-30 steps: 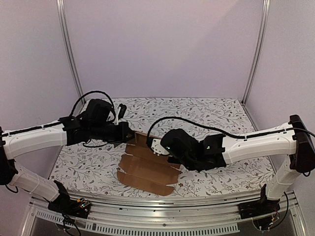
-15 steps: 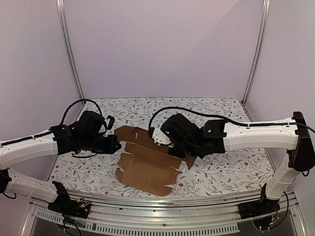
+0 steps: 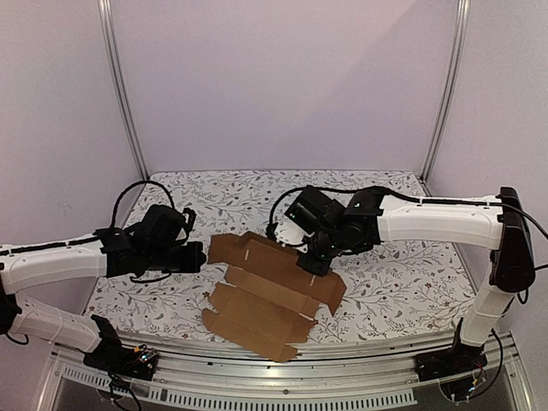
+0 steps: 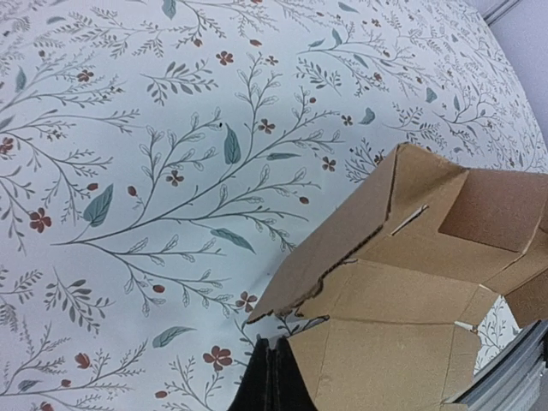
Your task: Fold the paper box
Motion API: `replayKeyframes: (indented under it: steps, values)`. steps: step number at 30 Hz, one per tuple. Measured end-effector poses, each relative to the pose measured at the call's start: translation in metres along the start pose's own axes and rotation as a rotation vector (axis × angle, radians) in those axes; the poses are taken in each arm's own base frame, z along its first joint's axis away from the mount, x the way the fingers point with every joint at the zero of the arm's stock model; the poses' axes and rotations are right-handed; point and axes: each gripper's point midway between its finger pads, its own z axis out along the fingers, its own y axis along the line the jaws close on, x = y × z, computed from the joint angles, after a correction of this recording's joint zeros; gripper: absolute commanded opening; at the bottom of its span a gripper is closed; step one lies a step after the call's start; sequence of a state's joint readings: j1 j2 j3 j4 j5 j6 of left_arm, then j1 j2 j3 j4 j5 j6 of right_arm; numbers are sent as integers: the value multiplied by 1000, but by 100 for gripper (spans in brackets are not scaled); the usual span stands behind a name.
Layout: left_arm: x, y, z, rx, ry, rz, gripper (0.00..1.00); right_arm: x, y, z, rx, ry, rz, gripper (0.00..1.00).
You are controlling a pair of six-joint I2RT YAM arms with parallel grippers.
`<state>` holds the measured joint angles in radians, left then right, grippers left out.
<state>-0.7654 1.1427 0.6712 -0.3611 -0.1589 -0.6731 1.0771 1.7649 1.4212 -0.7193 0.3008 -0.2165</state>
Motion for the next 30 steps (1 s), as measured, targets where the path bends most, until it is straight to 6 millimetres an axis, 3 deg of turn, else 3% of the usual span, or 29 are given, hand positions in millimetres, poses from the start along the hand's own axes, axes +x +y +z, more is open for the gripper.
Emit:
replayKeyframes:
  steps: [30]
  values:
    - [20,-4,97,-81,105,57,0,29,-1,36,-141,140,202,0]
